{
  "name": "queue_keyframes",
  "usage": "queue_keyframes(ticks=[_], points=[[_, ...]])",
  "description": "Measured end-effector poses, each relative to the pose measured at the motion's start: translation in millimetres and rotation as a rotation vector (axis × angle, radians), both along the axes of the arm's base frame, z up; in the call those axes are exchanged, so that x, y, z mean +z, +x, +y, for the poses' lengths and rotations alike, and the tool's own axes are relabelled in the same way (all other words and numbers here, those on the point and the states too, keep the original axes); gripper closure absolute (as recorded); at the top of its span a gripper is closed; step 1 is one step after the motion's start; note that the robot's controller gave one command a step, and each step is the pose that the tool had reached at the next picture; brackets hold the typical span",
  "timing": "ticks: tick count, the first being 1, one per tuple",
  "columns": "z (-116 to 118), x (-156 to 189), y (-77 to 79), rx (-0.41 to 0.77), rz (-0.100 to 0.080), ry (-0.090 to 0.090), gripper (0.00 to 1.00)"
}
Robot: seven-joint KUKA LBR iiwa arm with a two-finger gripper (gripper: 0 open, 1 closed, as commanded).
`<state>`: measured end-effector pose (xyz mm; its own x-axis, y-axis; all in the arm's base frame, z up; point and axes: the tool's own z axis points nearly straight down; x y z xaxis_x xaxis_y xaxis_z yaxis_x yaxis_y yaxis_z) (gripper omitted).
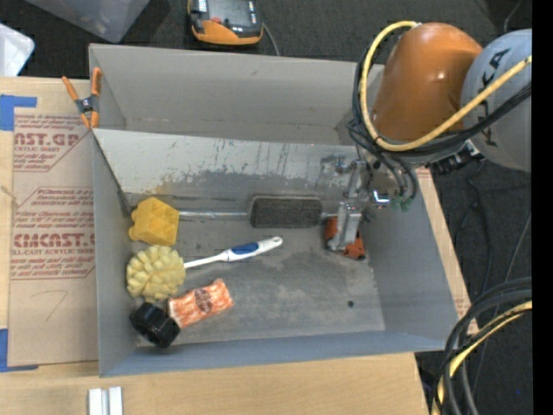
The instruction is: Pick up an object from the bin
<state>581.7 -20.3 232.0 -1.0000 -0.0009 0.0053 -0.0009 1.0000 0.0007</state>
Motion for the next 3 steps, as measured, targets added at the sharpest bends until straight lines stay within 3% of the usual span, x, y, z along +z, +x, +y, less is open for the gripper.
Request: queue_keyframes(ticks=[1,2,3], points=[[0,5,1.3,0.000,-0.008,0.000,0.00],[24,-142,10.9,0.083,-0.006,0.000,0.00],[18,-67,12.7,0.095,-0.028,-0.002,0.00]])
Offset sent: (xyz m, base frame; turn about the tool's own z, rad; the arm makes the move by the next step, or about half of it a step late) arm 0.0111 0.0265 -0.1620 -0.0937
